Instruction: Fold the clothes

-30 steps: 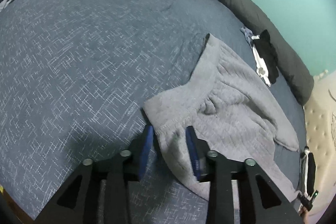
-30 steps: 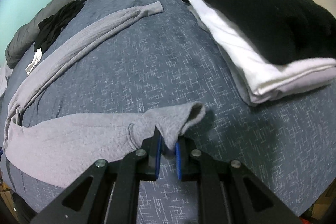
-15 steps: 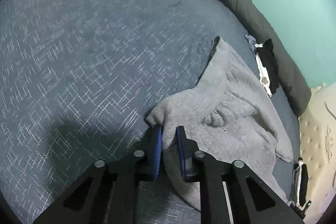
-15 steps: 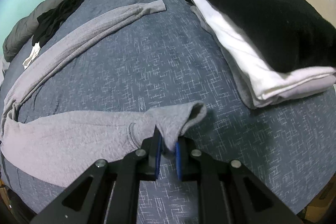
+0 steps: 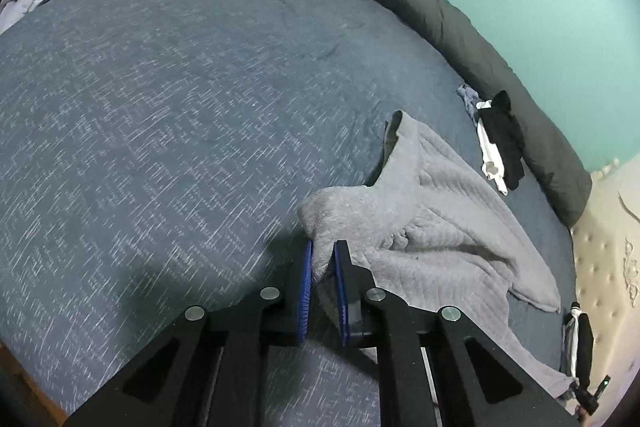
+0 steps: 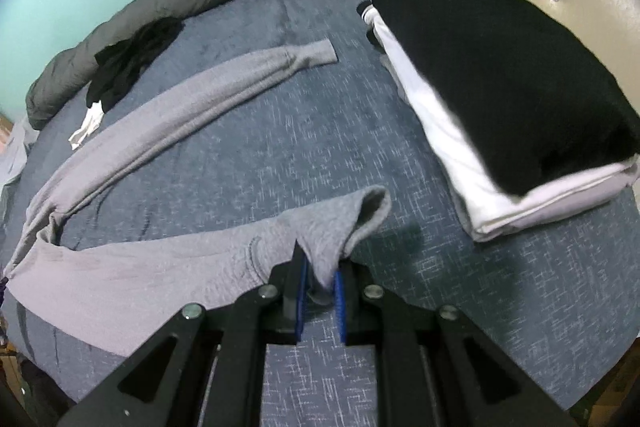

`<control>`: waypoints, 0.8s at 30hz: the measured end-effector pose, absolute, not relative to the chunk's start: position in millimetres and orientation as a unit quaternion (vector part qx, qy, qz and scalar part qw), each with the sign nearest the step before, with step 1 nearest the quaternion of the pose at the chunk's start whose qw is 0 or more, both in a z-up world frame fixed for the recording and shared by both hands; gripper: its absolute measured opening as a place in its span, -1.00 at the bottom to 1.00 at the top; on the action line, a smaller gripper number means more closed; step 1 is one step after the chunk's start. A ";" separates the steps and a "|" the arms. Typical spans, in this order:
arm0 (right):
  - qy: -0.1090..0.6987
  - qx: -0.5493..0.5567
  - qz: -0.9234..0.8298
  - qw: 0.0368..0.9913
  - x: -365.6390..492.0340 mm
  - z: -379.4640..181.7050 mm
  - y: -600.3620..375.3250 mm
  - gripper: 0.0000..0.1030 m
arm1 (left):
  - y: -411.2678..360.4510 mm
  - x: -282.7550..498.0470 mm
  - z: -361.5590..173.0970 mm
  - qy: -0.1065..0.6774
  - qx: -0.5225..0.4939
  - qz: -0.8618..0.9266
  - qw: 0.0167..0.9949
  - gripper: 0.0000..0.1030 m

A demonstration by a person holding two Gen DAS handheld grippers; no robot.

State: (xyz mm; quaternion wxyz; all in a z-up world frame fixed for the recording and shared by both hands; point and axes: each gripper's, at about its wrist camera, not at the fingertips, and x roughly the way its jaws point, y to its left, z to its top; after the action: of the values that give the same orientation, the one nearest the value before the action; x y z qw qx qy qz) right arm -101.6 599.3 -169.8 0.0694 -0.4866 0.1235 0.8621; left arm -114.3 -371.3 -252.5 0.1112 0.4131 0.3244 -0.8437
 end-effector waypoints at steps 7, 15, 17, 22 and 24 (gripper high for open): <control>0.127 -0.504 0.850 0.088 -100.5 -190.0 605.6 -0.79 | -374.8 -109.4 -277.0 0.334 0.439 -0.824 0.126 -0.77; 0.130 -0.522 0.835 0.114 -102.3 -222.0 614.6 -0.79 | -378.3 -111.8 -286.7 0.332 0.449 -0.819 0.134 -0.77; 0.124 -0.530 0.831 0.115 -102.5 -228.4 615.7 -0.79 | -379.4 -113.4 -288.8 0.331 0.453 -0.817 0.134 -0.76; 0.104 -0.529 0.834 0.118 -97.8 -230.8 614.3 -0.74 | -380.5 -117.9 -296.2 0.336 0.469 -0.805 0.141 -0.70; 0.103 -0.524 0.837 0.119 -95.3 -226.6 615.0 -0.66 | -380.9 -118.0 -294.1 0.336 0.469 -0.803 0.147 -0.60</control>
State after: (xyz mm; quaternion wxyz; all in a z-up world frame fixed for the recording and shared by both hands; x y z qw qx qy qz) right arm -95.3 615.0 -226.6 0.1189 -0.5241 0.1031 0.8370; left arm -118.0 -380.9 -294.1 0.1466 0.4695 0.3358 -0.8033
